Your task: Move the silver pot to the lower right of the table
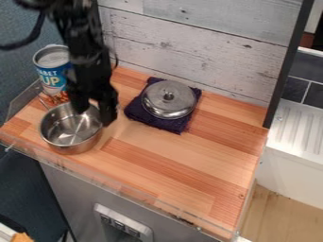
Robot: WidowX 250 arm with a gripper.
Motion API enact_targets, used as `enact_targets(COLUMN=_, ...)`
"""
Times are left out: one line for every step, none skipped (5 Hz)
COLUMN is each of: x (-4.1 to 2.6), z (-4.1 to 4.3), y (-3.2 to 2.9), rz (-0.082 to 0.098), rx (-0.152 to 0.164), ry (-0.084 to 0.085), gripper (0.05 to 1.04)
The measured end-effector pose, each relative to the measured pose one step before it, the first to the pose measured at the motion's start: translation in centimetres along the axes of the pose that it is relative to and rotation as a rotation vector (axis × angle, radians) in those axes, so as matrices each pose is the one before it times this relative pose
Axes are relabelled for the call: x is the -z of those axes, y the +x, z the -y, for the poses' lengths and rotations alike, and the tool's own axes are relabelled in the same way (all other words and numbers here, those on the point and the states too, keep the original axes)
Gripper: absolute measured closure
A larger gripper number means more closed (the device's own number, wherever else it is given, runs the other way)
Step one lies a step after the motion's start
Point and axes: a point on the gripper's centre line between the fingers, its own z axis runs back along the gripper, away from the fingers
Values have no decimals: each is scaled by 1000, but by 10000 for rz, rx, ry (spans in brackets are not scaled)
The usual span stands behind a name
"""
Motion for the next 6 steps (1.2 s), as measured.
enact_targets(x=1659, z=-1179, y=-756, rz=-153, rx=26, ry=333, gripper=82)
enact_targets(x=1141, z=162, y=-314, rz=-161, rx=64, ry=-21, gripper=137)
enact_targets(x=124, z=980, y=-414, rz=62, rx=313, ry=-34, gripper=409)
enact_targets(x=-90, z=693, y=-396, rz=121, rx=109, ry=11, gripper=710)
enact_targets(x=-951, z=673, y=-528, rz=153, rx=-400, ry=-86, gripper=923)
enact_targets(x=-2008, z=1215, y=371, rz=292, rx=-384, ry=-98, gripper=1002)
